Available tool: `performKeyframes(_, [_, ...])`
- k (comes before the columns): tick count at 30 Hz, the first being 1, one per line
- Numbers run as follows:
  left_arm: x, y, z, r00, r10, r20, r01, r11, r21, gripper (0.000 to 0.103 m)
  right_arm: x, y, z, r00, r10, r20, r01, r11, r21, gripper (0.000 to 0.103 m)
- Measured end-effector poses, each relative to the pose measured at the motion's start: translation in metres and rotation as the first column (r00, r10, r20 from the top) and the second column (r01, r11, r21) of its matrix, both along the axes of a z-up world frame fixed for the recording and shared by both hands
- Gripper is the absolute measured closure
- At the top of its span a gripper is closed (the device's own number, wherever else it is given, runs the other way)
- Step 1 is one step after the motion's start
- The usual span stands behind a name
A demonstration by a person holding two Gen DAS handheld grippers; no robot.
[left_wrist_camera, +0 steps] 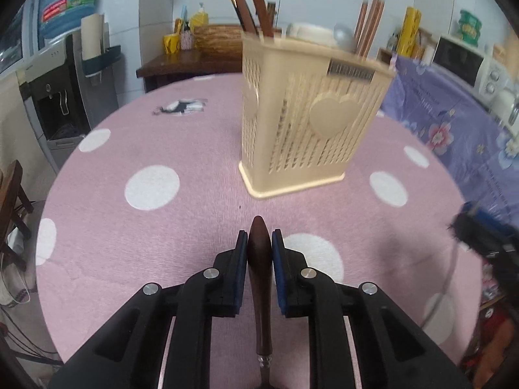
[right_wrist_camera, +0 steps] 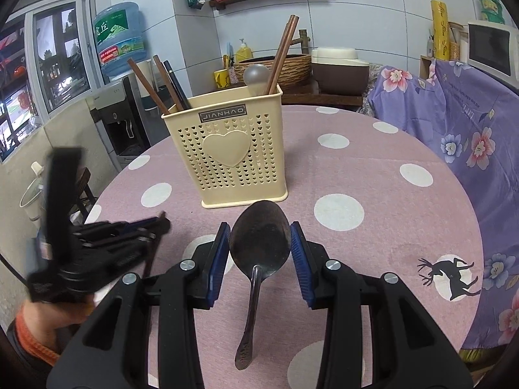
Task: Organize utensils
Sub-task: 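Lift both held spoons and carry them over the beige basket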
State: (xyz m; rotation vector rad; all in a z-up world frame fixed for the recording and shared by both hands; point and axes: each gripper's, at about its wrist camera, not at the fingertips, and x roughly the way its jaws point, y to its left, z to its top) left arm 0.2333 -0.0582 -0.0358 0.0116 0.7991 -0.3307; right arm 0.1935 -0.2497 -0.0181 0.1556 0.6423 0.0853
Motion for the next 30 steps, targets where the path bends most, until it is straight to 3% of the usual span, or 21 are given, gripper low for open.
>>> performKeyframes(3, [-0.019, 0.013, 0.026, 0.999, -0.003, 0.05, 0.007, 0.997, -0.077, 0.087, -0.001, -0.002, 0.0, 1.0, -0.004, 0.002, 0.004, 1.0, 0.01, 0.065])
performKeyframes(7, [-0.044, 0.02, 0.048, 0.994, -0.005, 0.111, 0.018, 0.994, -0.11, 0.087, -0.004, -0.003, 0.001, 1.0, -0.001, 0.005, 0.0, 1.0, 0.018, 0.065])
performKeyframes(15, [-0.064, 0.032, 0.052, 0.991, -0.004, 0.133, 0.026, 0.986, -0.164, 0.087, -0.014, -0.001, 0.006, 1.0, 0.005, 0.029, -0.006, 1.0, 0.022, 0.065])
performKeyframes(30, [-0.053, 0.02, 0.062, 0.984, -0.045, 0.17, 0.079, 0.977, -0.198, 0.087, -0.012, 0.001, 0.012, 0.997, 0.048, 0.056, -0.049, 0.999, 0.012, 0.065])
